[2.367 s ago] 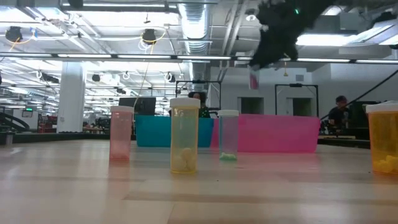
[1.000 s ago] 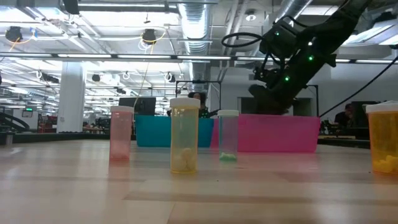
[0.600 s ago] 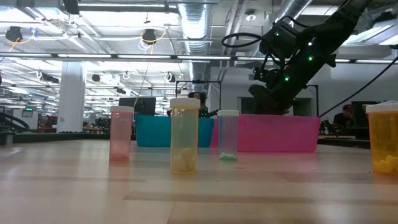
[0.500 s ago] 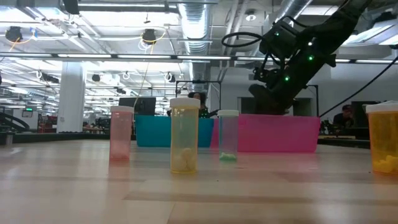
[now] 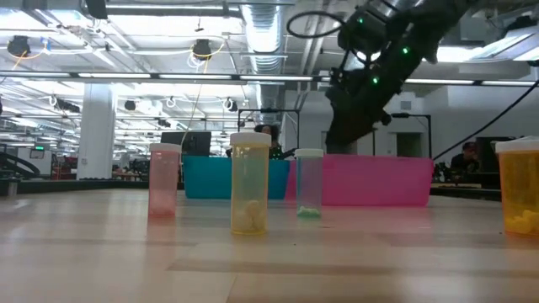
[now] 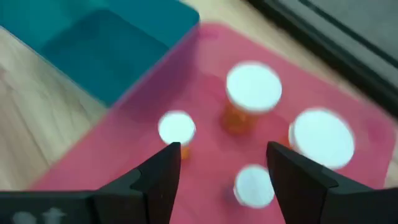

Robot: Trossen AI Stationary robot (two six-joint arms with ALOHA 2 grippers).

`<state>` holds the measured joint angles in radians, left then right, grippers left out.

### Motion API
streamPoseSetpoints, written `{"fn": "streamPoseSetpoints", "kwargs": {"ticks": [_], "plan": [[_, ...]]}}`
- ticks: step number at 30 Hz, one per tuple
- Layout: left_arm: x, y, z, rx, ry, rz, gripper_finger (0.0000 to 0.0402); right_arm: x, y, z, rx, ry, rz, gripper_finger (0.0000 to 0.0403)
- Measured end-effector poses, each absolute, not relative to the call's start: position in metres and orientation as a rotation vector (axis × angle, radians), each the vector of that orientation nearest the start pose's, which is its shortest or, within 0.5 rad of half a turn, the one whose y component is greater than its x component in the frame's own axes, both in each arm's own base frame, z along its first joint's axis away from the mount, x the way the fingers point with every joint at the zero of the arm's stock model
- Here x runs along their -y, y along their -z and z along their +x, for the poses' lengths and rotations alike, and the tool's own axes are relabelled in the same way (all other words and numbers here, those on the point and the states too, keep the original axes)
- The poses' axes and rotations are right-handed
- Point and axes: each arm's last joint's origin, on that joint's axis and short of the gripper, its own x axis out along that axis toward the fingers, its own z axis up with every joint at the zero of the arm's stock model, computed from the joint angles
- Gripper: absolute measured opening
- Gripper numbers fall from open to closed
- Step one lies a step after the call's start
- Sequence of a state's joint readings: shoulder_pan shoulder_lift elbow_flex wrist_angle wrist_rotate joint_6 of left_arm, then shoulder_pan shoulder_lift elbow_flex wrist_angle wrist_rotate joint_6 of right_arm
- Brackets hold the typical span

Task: Pick and place medicine bottles into bin by pill shape (circle, oval)
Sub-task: Put the left blue pill bottle into the red bin, then put the blue pill bottle into the blue bin

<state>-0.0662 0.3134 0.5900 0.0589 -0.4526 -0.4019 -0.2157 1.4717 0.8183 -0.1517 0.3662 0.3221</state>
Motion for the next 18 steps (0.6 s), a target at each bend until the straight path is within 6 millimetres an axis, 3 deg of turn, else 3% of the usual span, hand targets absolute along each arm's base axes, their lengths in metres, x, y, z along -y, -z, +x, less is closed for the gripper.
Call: {"fn": "streamPoseSetpoints", "kwargs": {"ticks": [5, 9, 14, 18], "plan": [[-0.008, -0.34, 0.077, 0.4, -0.312, -0.48, 0.0259, 0.071, -0.213, 0.273, -0.748, 0.674, 0.223, 0.0244], [-0.007, -0.34, 0.077, 0.399, -0.31, -0.479, 0.0259, 0.057, -0.247, 0.266, -0.662, 0.609, 0.241, 0.0244], [-0.007, -0.34, 0.078, 0.393, -0.285, -0.475, 0.0259, 0.015, -0.283, 0.272, -0.543, 0.4, 0.278, 0.0244], [-0.007, -0.34, 0.078, 0.394, -0.285, -0.475, 0.0259, -0.027, -0.282, 0.291, -0.576, 0.278, 0.258, 0.0244]]}}
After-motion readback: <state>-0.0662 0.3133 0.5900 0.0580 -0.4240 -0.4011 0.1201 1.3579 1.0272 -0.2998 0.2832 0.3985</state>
